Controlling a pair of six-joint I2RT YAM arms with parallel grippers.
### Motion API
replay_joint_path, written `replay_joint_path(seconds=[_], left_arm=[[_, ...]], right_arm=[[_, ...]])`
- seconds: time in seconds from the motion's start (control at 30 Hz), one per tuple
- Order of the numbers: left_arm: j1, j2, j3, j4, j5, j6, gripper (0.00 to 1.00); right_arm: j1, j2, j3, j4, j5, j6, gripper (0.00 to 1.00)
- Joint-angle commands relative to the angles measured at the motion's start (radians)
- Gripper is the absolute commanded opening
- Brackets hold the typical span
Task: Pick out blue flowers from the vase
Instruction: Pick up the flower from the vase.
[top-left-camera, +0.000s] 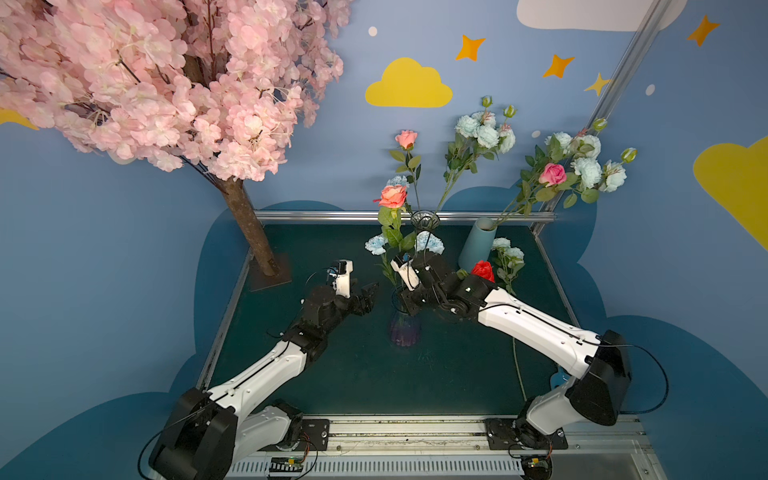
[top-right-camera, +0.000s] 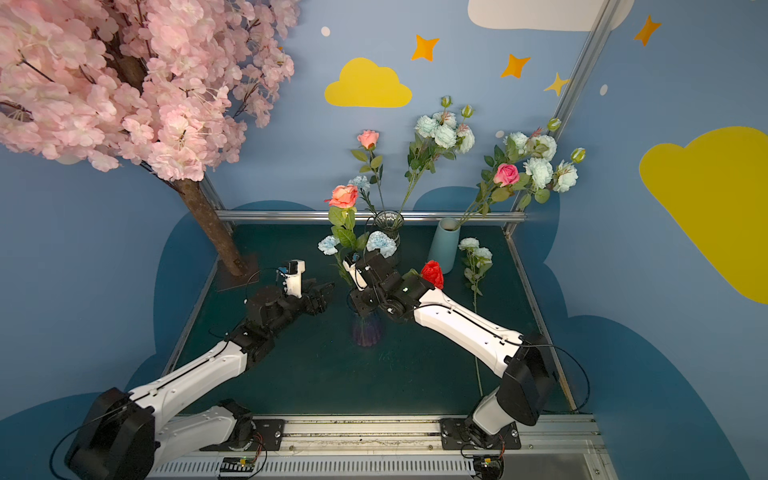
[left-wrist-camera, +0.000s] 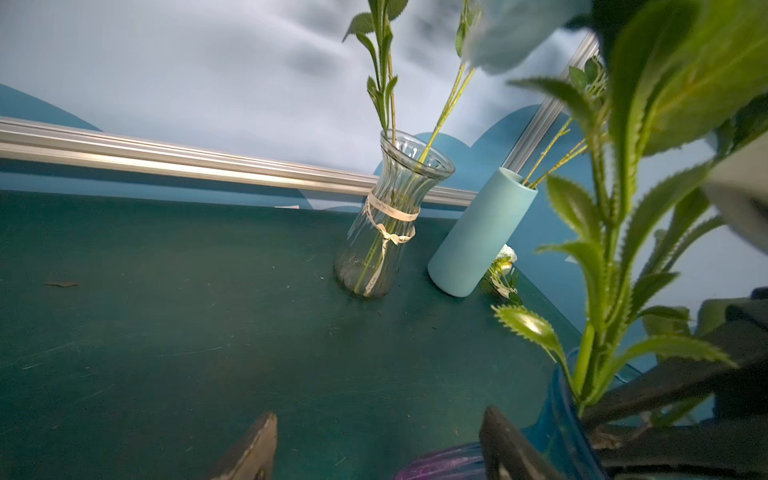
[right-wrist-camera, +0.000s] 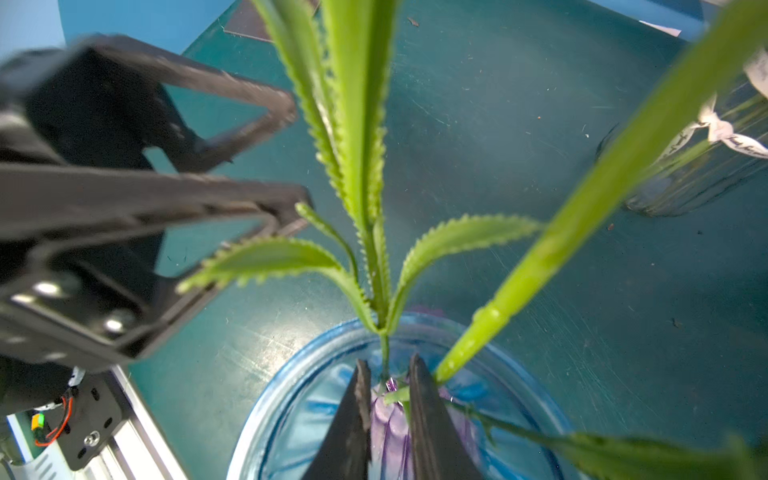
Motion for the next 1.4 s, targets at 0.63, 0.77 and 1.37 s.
replay_joint_path(seconds=[0.63, 0.77, 1.37], left_arm=[[-0.019, 0.1, 0.019, 0.071, 0.17, 0.014, 0.79], [-0.02, 0.066, -0.012, 0.062, 0.146, 0.023, 0.79], [-0.012, -0.376, -0.008, -0.106, 0.386, 0.028, 0.79]], right_arm=[[-0.003, -0.074, -0.085, 0.151, -0.087, 0.049, 0.0], [-0.003, -0.14, -0.116, 0.189, -0.083, 0.057, 0.0], [-0.014, -0.274, -0.096, 0.216, -0.09, 0.034, 0.0]])
